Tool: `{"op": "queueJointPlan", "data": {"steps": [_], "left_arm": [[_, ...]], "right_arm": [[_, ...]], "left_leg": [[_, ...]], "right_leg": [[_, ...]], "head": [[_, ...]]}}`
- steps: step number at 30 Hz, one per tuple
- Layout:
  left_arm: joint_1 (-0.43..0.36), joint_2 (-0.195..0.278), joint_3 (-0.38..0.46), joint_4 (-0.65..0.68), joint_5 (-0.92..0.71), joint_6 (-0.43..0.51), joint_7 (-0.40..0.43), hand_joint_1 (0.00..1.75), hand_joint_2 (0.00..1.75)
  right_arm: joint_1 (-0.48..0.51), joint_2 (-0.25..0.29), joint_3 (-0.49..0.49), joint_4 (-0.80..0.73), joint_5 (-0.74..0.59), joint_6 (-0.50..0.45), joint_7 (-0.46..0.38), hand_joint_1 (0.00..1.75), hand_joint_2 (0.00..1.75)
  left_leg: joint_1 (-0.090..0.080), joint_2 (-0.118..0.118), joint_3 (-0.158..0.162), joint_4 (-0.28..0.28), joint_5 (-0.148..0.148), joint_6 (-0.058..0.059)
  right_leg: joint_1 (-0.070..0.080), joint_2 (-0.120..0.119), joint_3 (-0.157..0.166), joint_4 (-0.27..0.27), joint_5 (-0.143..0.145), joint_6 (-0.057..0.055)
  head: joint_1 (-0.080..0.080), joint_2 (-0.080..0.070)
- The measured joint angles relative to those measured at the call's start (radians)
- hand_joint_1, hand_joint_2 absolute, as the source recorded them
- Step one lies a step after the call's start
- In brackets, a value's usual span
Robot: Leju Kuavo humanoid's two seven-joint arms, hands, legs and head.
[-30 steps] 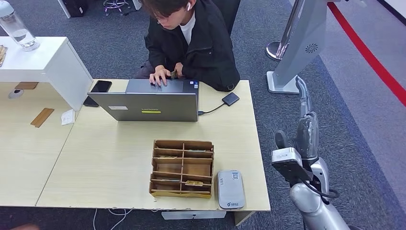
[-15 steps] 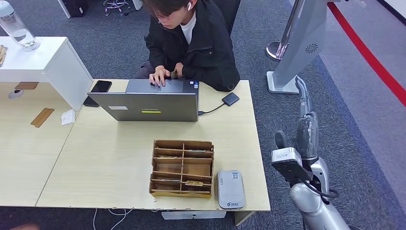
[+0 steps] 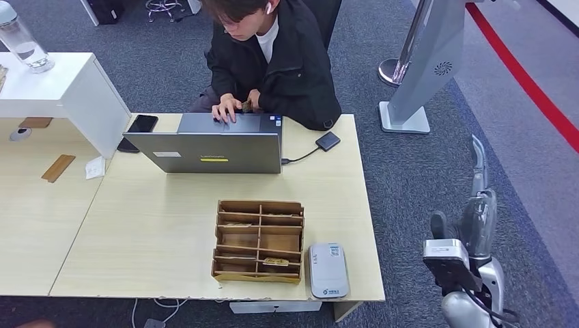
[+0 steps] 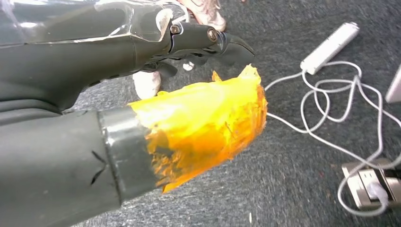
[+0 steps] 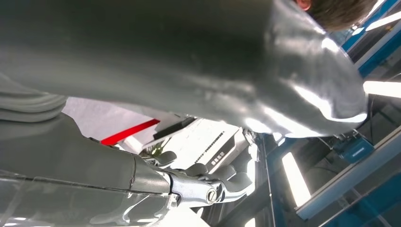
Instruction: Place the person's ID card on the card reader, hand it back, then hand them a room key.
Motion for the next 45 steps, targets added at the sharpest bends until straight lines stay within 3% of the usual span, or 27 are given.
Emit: {"op": "queueJointPlan", "data": {"steps": [9, 14, 18, 26, 32, 36, 45], "left_arm": [[-0.001, 0.001, 0.000, 0.000, -0.022, 0.014, 0.005, 0.00, 0.00], [-0.001, 0.003, -0.043, 0.000, -0.207, 0.110, 0.093, 0.00, 0.00], [0.004, 0.006, -0.108, 0.000, -0.281, 0.135, 0.150, 0.00, 0.00], [0.060, 0.005, -0.116, 0.001, -0.180, 0.127, 0.133, 0.00, 0.00], [0.077, -0.033, -0.049, 0.002, -0.057, 0.069, 0.103, 0.00, 0.00], [0.080, -0.070, -0.011, 0.002, -0.042, 0.054, 0.102, 0.00, 0.00], [0.080, -0.092, 0.023, 0.002, -0.042, 0.035, 0.114, 0.00, 0.00]], "right_arm": [[0.019, -0.006, -0.021, -0.019, 0.000, 0.002, 0.000, 0.00, 0.00], [0.021, -0.006, -0.027, -0.020, -0.002, 0.023, -0.002, 0.00, 0.00], [0.021, -0.007, -0.031, -0.023, 0.001, 0.037, -0.004, 0.00, 0.00], [0.040, -0.006, -0.020, -0.050, 0.048, 0.032, 0.002, 0.00, 0.00], [0.088, -0.006, 0.013, -0.066, 0.126, 0.072, -0.002, 0.00, 0.00], [0.108, -0.002, 0.074, -0.066, 0.172, 0.098, -0.010, 0.00, 1.75], [0.104, 0.004, 0.216, -0.036, 0.313, 0.090, 0.010, 0.00, 1.75]], "left_leg": [[0.001, 0.001, 0.000, 0.000, 0.000, 0.000], [0.002, 0.001, 0.000, 0.000, 0.000, 0.000], [0.002, 0.001, 0.000, 0.000, 0.000, 0.000], [0.002, 0.001, 0.000, 0.000, 0.000, -0.001], [0.002, 0.000, 0.000, 0.000, 0.000, -0.001], [0.002, 0.000, 0.000, 0.000, 0.000, -0.001], [0.003, 0.000, 0.000, 0.000, 0.000, -0.001]], "right_leg": [[0.001, 0.001, 0.000, 0.000, 0.000, 0.000], [0.002, 0.001, 0.000, 0.000, 0.000, -0.001], [0.002, 0.001, 0.000, 0.000, 0.000, -0.001], [0.002, 0.000, 0.000, 0.000, 0.000, -0.001], [0.002, 0.000, 0.000, 0.000, 0.000, -0.001], [0.002, 0.000, 0.000, 0.000, 0.000, -0.001], [0.003, 0.000, 0.000, 0.000, 0.000, -0.001]], "head": [[0.000, 0.000], [0.000, 0.000], [0.000, 0.000], [0.000, 0.000], [0.000, 0.000], [0.000, 0.000], [0.000, 0.000]]}}
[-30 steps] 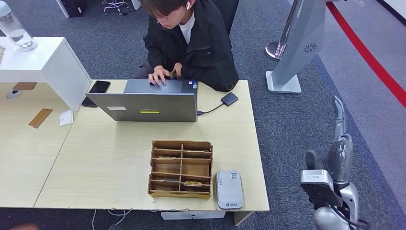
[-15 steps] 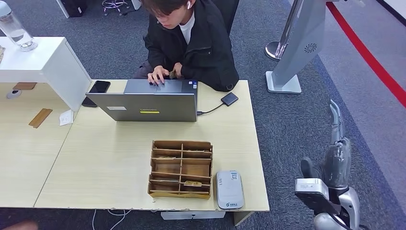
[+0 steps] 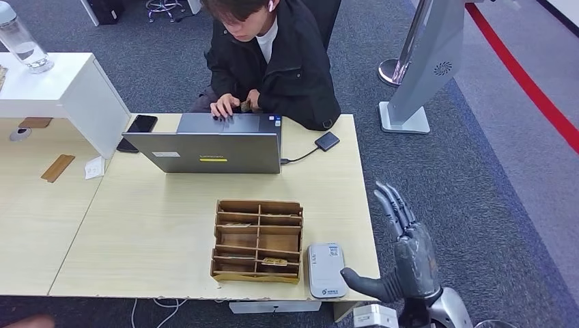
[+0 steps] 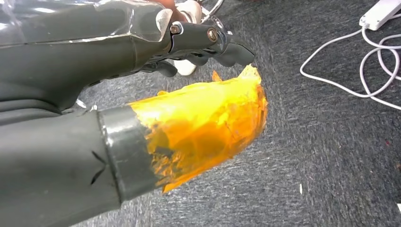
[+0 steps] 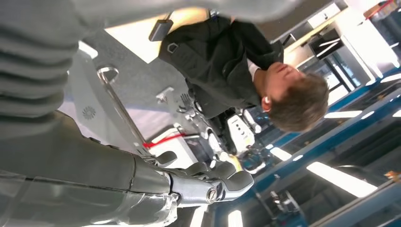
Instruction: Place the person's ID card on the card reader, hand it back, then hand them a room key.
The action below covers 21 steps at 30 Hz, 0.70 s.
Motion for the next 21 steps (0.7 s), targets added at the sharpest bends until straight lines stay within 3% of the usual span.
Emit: {"op": "queueJointPlan", "data": {"steps": [6, 21], "left_arm": [[-0.001, -0.004, 0.009, 0.000, -0.014, -0.005, 0.017, 0.00, 0.00], [-0.001, -0.006, 0.009, 0.000, -0.038, -0.020, 0.054, 0.00, 0.00]], "right_arm": [[-0.009, 0.000, 0.078, 0.034, 0.132, -0.039, 0.036, 0.00, 1.75], [-0.036, -0.002, 0.178, 0.097, 0.284, -0.064, 0.077, 0.00, 1.75]], "left_leg": [[0.000, 0.000, 0.000, 0.000, 0.000, 0.000], [0.000, 0.000, 0.000, 0.000, 0.000, 0.000]], "right_leg": [[0.000, 0.000, 0.000, 0.000, 0.000, 0.000], [0.000, 0.000, 0.000, 0.000, 0.000, 0.000]], "head": [[0.000, 0.000], [0.000, 0.000]]}}
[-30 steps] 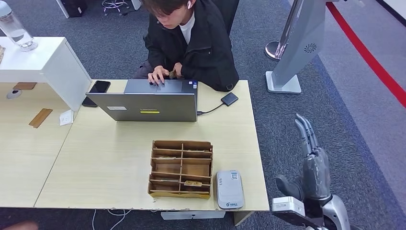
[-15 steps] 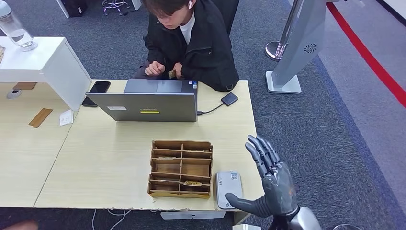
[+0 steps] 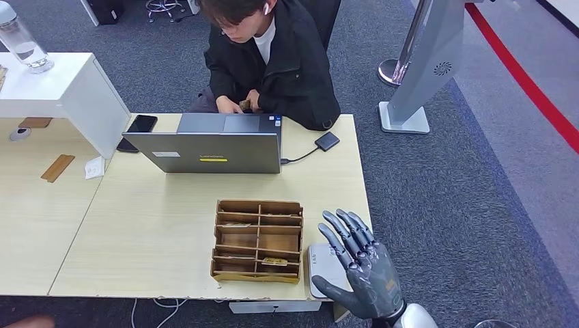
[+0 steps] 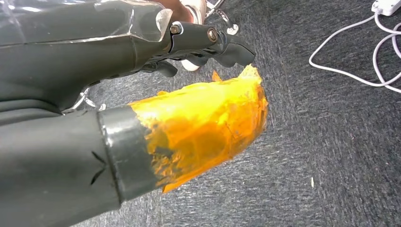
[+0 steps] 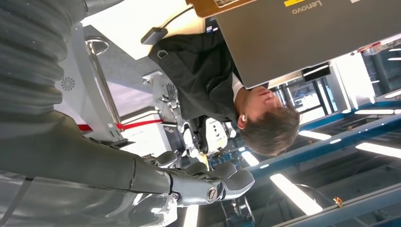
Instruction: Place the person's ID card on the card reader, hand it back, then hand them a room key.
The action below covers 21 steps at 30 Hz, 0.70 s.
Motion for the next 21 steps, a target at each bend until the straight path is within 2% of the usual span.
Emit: {"op": "queueJointPlan", "data": {"steps": [11, 21], "left_arm": [[0.000, 0.000, 0.000, 0.000, -0.014, -0.007, 0.022, 0.00, 0.00], [0.000, 0.000, 0.000, 0.000, -0.017, -0.008, 0.023, 0.00, 0.00]], "right_arm": [[-0.040, -0.005, 0.069, 0.047, 0.099, -0.015, 0.041, 0.00, 1.75], [-0.059, -0.009, 0.103, 0.079, 0.109, -0.016, 0.050, 0.00, 1.75]], "left_leg": [[0.000, 0.000, 0.000, 0.000, 0.000, 0.000], [0.000, 0.000, 0.000, 0.000, 0.000, 0.000]], "right_leg": [[0.000, 0.000, 0.000, 0.000, 0.000, 0.000], [0.000, 0.000, 0.000, 0.000, 0.000, 0.000]], "head": [[0.000, 0.000], [0.000, 0.000]]}}
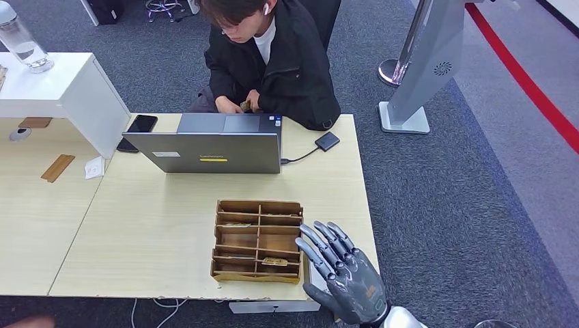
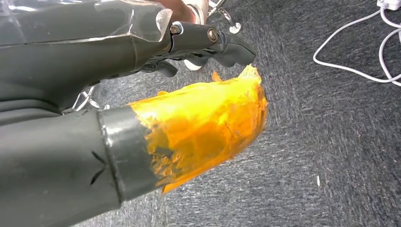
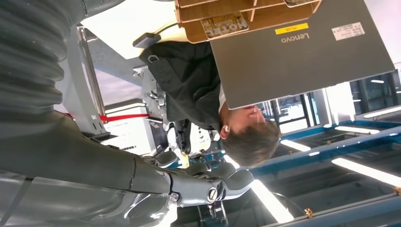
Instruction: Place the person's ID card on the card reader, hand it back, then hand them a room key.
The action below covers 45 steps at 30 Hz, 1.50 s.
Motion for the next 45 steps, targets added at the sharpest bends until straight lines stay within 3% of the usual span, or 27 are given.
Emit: {"op": "queueJointPlan", "data": {"steps": [10, 18, 28, 45], "left_arm": [[0.000, -0.001, 0.000, 0.000, -0.007, -0.006, 0.005, 0.00, 0.00], [-0.003, -0.006, 0.000, 0.000, -0.025, -0.015, 0.016, 0.00, 0.00], [-0.012, -0.014, 0.000, 0.000, -0.048, -0.025, 0.033, 0.00, 0.00], [-0.012, -0.014, 0.000, 0.000, -0.051, -0.025, 0.033, 0.00, 0.00]], "right_arm": [[-0.033, -0.005, 0.033, 0.021, 0.018, 0.008, 0.015, 0.00, 1.75], [-0.099, -0.005, 0.091, 0.051, -0.002, 0.077, 0.062, 0.00, 1.75], [-0.177, 0.042, 0.123, 0.156, -0.046, 0.154, 0.121, 0.00, 1.75], [-0.201, 0.065, 0.136, 0.207, -0.048, 0.163, 0.126, 0.00, 1.75]], "left_leg": [[0.000, 0.000, 0.000, 0.000, 0.000, 0.000], [0.000, 0.000, 0.000, 0.000, 0.000, 0.000], [0.000, 0.000, 0.000, 0.000, 0.000, -0.001], [0.000, 0.000, 0.000, 0.000, 0.000, -0.001]], "right_leg": [[0.000, 0.000, 0.000, 0.000, 0.000, 0.000], [0.000, 0.000, 0.000, 0.000, 0.000, 0.000], [0.000, 0.000, 0.000, 0.000, 0.000, 0.000], [0.000, 0.000, 0.000, 0.000, 0.000, 0.000]], "head": [[0.000, 0.000], [0.000, 0.000], [0.000, 0.000], [0.000, 0.000]]}}
